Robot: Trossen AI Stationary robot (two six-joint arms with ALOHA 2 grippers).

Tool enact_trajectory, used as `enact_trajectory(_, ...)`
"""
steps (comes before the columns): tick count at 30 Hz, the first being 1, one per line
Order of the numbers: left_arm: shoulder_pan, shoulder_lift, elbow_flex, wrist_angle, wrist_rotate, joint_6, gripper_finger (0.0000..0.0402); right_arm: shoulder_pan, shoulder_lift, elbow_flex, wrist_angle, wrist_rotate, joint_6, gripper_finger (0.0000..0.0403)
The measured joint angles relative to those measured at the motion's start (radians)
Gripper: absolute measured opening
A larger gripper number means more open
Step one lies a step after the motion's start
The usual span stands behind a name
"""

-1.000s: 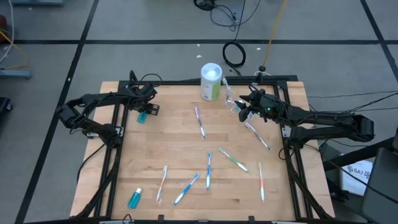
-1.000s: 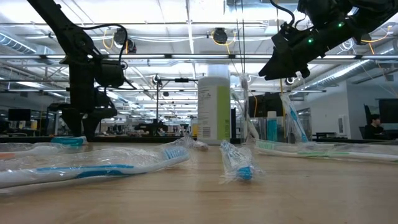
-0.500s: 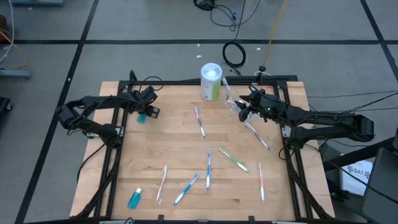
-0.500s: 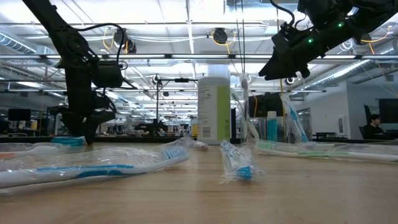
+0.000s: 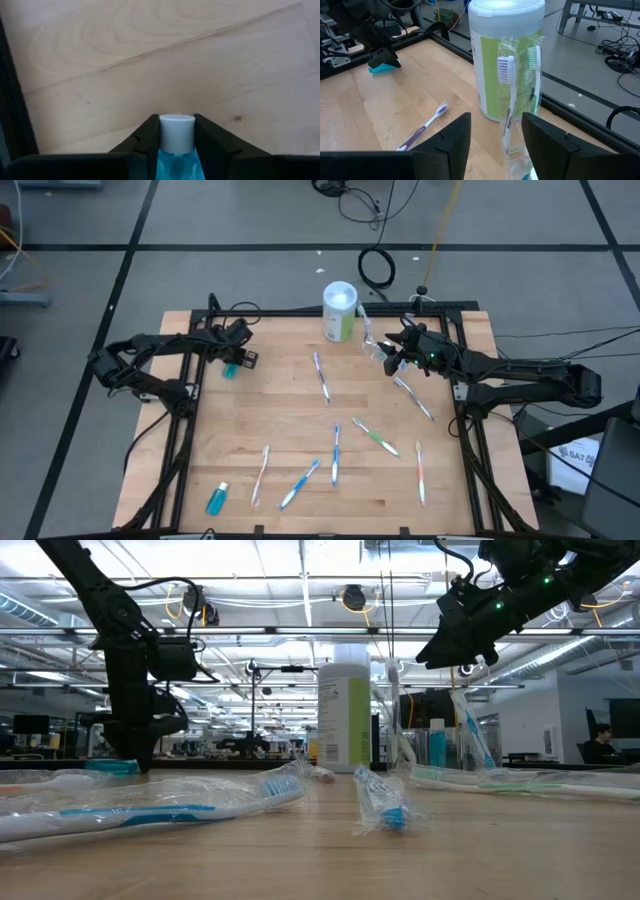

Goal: Pick & Place toothbrushing station
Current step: Put the top blue mouthwash into the transparent organizer

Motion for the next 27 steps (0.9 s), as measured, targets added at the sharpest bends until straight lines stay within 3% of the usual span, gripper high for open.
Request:
enact_trajectory(5,-0.028,-0.012,0.02,0.015,0.024,-0.015,0.0122,0.0,0.0,0.0,0.001,0.001,0.0,0.0171)
enact_trajectory(11,-0.096,-0.038,0.064,0.165,0.069,0.003,0.0097,0.0,0.0,0.0,0.001,0.001,0.0,0.0171)
enact_trajectory(17,-0.182,-0.057,0.093,0.487,0.21,0.044,0.0102,0.0,0.0,0.0,0.019,0.002,0.0,0.0171)
enact_trajectory(23,-0.293,-0.058,0.114,0.898,0.307,0.172,0.0111,0.0,0.038,0.0,0.173,0.0,0.0,0.0171)
enact_trajectory(27,-0.36,-0.058,0.114,1.086,0.333,0.231,0.0112,0.0,0.109,0.0,0.26,-0.077,-0.01,0.0171)
